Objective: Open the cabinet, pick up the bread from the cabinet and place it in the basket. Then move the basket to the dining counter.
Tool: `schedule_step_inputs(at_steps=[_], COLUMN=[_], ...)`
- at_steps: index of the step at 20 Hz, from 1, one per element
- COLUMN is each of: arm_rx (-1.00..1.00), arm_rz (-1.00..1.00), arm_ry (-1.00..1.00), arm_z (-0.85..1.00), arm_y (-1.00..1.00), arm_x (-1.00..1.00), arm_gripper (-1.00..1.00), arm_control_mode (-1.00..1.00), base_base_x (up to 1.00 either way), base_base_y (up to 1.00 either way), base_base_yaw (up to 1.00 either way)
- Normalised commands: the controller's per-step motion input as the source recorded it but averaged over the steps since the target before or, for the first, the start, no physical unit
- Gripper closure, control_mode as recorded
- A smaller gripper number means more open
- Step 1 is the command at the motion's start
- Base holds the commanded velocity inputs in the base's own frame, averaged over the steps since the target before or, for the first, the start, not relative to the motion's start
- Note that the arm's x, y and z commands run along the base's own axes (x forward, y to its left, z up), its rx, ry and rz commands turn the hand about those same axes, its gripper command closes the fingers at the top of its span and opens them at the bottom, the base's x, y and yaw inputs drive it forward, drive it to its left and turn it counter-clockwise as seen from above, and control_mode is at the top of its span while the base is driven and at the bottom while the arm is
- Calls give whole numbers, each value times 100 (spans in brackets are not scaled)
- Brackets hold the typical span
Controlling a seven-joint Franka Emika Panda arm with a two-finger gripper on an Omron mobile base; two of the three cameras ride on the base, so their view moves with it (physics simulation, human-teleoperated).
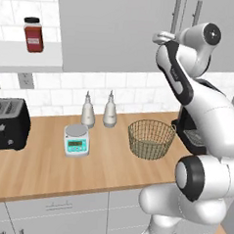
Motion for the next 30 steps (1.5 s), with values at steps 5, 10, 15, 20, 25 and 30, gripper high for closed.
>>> schedule_step_inputs(at_steps=[5,10,15,20,25,30], arm_rx=[3,4,6,4,0,-2], arm_rz=[0,0,0,0,0,0], arm_ry=[-3,0,-4,-7,0,4], arm_z=[-2,5,24,38,46,47], arm_y=[5,20,33,0,-7,0], arm_x=[18,2,-22,-99,-100,-100], arm_gripper=[100,100,100,100,100,100], arm_control_mode=[-100,-100,-100,-100,-100,-100], base_base_x=[0,0,0,0,0,0], base_base_y=[0,0,0,0,0,0], base_base_yaw=[0,0,0,0,0,0])
